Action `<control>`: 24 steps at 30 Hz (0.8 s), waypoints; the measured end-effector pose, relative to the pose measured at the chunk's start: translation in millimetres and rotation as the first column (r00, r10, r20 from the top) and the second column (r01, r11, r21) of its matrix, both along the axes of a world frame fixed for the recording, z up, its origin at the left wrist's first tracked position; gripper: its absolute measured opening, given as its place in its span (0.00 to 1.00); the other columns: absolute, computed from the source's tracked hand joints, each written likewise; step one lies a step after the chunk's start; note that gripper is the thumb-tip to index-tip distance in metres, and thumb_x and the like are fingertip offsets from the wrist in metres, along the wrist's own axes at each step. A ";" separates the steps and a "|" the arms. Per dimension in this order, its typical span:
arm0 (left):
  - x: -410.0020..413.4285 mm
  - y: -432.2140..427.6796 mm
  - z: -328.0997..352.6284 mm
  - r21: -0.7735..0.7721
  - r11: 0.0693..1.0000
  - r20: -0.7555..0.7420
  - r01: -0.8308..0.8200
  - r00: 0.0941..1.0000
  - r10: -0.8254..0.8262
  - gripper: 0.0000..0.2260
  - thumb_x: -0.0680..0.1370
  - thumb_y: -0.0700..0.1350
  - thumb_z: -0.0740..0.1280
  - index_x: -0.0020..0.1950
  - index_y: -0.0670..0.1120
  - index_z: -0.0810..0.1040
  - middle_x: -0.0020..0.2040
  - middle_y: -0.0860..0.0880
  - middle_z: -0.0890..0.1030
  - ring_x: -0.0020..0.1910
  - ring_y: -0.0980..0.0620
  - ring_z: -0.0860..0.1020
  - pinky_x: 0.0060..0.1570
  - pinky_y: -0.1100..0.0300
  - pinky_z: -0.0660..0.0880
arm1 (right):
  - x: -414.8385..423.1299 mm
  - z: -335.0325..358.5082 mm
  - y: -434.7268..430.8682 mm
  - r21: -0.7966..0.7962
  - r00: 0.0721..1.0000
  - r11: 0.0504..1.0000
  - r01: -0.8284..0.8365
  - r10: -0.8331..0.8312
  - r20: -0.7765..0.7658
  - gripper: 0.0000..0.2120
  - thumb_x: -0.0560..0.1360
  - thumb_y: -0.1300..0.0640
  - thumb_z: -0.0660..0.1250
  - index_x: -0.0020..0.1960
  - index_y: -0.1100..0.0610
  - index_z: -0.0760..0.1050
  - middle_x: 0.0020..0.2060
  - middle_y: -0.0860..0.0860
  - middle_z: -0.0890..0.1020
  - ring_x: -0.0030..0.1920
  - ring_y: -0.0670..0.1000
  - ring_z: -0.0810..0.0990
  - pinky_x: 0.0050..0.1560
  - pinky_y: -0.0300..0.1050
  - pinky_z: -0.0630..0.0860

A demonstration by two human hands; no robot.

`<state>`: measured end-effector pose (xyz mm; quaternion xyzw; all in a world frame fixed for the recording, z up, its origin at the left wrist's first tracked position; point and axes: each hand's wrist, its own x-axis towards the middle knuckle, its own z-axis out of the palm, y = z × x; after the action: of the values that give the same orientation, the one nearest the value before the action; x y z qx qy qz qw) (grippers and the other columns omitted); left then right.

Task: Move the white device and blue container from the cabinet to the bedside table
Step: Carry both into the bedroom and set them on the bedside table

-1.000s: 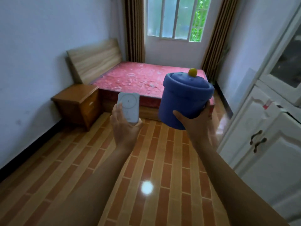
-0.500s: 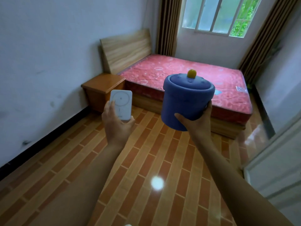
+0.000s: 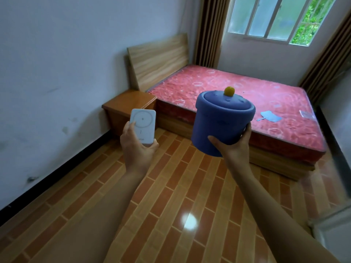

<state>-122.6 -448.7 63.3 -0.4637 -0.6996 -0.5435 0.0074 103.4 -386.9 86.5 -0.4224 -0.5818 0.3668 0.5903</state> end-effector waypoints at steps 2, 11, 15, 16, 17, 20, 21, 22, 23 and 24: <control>-13.1 19.6 -5.0 -0.011 1.000 0.001 -0.013 1.000 0.013 0.35 0.67 0.42 0.74 0.68 0.45 0.58 0.68 0.41 0.64 0.65 0.45 0.63 0.60 0.50 0.71 | -13.1 -4.7 23.7 -0.002 1.000 1.000 -0.006 0.006 0.013 0.54 0.54 0.46 0.79 0.72 0.47 0.52 0.68 0.48 0.68 0.66 0.45 0.70 0.62 0.55 0.74; -52.2 160.2 -16.3 -0.043 0.997 -0.005 -0.058 0.998 0.058 0.35 0.67 0.42 0.74 0.68 0.44 0.59 0.68 0.41 0.65 0.65 0.43 0.64 0.64 0.45 0.69 | -56.0 -20.0 164.7 0.018 0.997 0.997 -0.070 0.069 0.033 0.53 0.55 0.47 0.78 0.72 0.49 0.53 0.67 0.48 0.69 0.65 0.44 0.70 0.63 0.54 0.73; -57.0 240.7 -13.5 -0.039 0.997 0.011 -0.065 0.998 0.066 0.36 0.66 0.42 0.74 0.69 0.46 0.58 0.67 0.41 0.66 0.65 0.44 0.64 0.63 0.44 0.69 | -66.1 -16.6 245.0 0.004 0.993 0.994 -0.109 0.109 0.035 0.52 0.56 0.47 0.78 0.72 0.47 0.53 0.67 0.46 0.69 0.65 0.43 0.70 0.63 0.53 0.73; -57.4 258.8 -12.7 -0.039 0.997 0.015 -0.073 0.997 0.073 0.36 0.66 0.42 0.74 0.69 0.46 0.58 0.67 0.41 0.66 0.65 0.44 0.64 0.64 0.45 0.69 | -68.7 -16.0 265.0 -0.001 0.993 0.993 -0.114 0.114 0.042 0.52 0.55 0.47 0.78 0.72 0.47 0.53 0.67 0.47 0.69 0.65 0.44 0.70 0.63 0.53 0.73; -58.1 275.9 -11.7 -0.037 0.996 0.019 -0.082 0.996 0.082 0.36 0.66 0.41 0.74 0.69 0.46 0.58 0.67 0.41 0.66 0.65 0.44 0.64 0.64 0.46 0.68 | -71.3 -15.5 284.7 -0.007 0.992 0.993 -0.115 0.116 0.052 0.53 0.55 0.46 0.78 0.72 0.46 0.52 0.67 0.47 0.69 0.65 0.45 0.70 0.64 0.54 0.72; -64.8 319.8 -9.2 -0.028 0.994 0.022 -0.108 0.994 0.109 0.37 0.66 0.41 0.74 0.70 0.45 0.58 0.68 0.42 0.66 0.65 0.45 0.64 0.64 0.49 0.67 | -81.7 -13.6 337.9 -0.016 0.988 0.991 -0.135 0.136 0.076 0.53 0.55 0.45 0.78 0.72 0.46 0.51 0.68 0.48 0.68 0.66 0.47 0.69 0.64 0.56 0.71; -69.1 331.2 -9.3 -0.032 0.992 0.018 -0.122 0.992 0.123 0.37 0.66 0.41 0.74 0.70 0.45 0.58 0.68 0.42 0.66 0.65 0.45 0.64 0.64 0.49 0.67 | -86.6 -13.2 352.1 -0.020 0.986 0.989 -0.144 0.145 0.077 0.54 0.55 0.45 0.78 0.72 0.47 0.51 0.68 0.48 0.68 0.66 0.47 0.69 0.64 0.56 0.71; -74.3 342.5 -9.8 -0.040 0.990 0.011 -0.139 0.990 0.139 0.37 0.66 0.41 0.74 0.70 0.45 0.58 0.68 0.42 0.66 0.65 0.45 0.64 0.64 0.49 0.68 | -91.3 -13.2 365.4 -0.022 0.985 0.988 -0.154 0.156 0.076 0.53 0.55 0.45 0.77 0.72 0.47 0.51 0.68 0.48 0.68 0.66 0.47 0.69 0.64 0.56 0.71; -80.5 354.3 -10.5 -0.049 0.987 0.006 -0.154 0.988 0.155 0.37 0.66 0.41 0.74 0.70 0.46 0.58 0.67 0.42 0.66 0.64 0.45 0.64 0.64 0.48 0.68 | -96.0 -13.6 378.9 -0.024 0.984 0.987 -0.160 0.161 0.075 0.53 0.55 0.45 0.77 0.72 0.48 0.51 0.68 0.48 0.68 0.66 0.47 0.69 0.64 0.56 0.71; -86.6 366.1 -11.0 -0.059 0.984 0.007 -0.168 0.986 0.169 0.37 0.66 0.42 0.74 0.70 0.46 0.58 0.67 0.42 0.66 0.64 0.45 0.64 0.63 0.46 0.70 | -101.0 -13.9 391.8 -0.023 0.983 0.986 -0.165 0.167 0.075 0.53 0.56 0.45 0.77 0.72 0.48 0.52 0.68 0.49 0.68 0.66 0.47 0.69 0.64 0.55 0.71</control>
<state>-209.3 -82.7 52.3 -0.3997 -0.7519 -0.5231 0.0357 2.4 4.9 72.6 -0.3913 -0.6341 0.4031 0.5313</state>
